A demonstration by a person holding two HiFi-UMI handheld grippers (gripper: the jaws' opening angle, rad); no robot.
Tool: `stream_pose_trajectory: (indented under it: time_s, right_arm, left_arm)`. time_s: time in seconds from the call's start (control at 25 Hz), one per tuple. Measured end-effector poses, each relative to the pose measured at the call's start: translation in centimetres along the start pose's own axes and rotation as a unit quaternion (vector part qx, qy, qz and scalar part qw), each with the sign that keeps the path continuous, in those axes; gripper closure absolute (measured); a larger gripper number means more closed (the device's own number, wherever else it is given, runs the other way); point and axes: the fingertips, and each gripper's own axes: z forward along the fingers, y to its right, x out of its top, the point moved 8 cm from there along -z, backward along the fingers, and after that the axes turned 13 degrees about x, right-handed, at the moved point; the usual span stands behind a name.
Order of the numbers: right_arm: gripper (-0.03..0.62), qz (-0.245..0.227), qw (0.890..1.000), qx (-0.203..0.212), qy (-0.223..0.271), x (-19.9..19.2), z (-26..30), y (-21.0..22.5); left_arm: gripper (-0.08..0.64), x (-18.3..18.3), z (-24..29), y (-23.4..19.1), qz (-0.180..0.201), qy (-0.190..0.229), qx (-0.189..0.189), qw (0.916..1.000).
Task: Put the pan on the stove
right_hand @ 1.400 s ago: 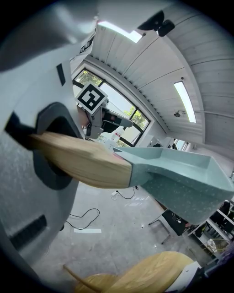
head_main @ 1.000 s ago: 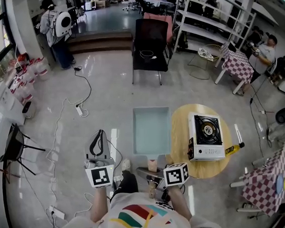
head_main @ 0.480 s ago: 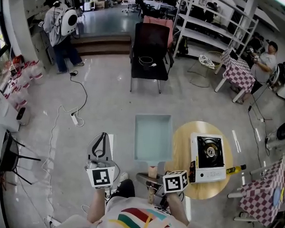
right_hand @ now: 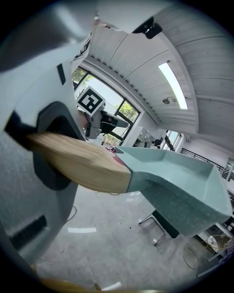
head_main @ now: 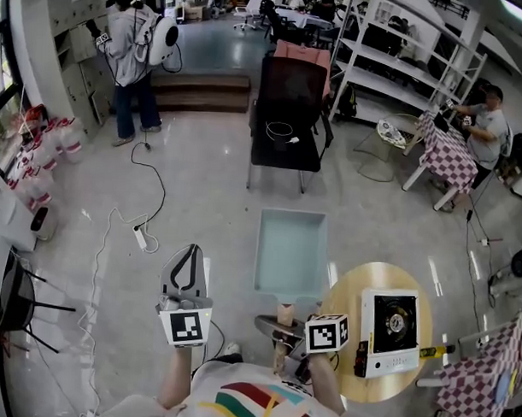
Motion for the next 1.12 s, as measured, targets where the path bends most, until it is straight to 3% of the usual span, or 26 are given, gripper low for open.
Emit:
stream_pose_trajectory:
  time_s: [0.16,0.32,0.6,0.88,1.12]
  right_arm:
    - [0.572,0.004,1.0,0.009,0.006,3.6,1.9,1.6]
    - [0.572,-0.01,1.0,-0.008,-0.008,6.6,3.0,3.4]
    - [0.571,-0.01,1.0,0.003,-0.005,9.4,3.2,3.6]
    - [0.568,0.006,1.0,0.023,-0.008,10.1,2.6,4.2]
    - [0.569,0.006,1.0,0.02,0.001,10.4,0.3,4.3]
  left_arm:
    - [0.552,-0.5,4.1,-1.1,-0.007,0.005,-0.003,1.0]
    - [0.552,-1.0,7.0,-1.3,-0.013,0.003,-0.002,0.9999]
    - [0.552,-0.6,8.7,-0.5,-0.008,-0.001,-0.009,0.9999]
    - [0.552,-0.4,9.8,0.2,-0.026,-0.004,0.01,0.9996]
    - [0.552,0.2,10.6,3.7,-0.02,-0.002,-0.021,0.9996]
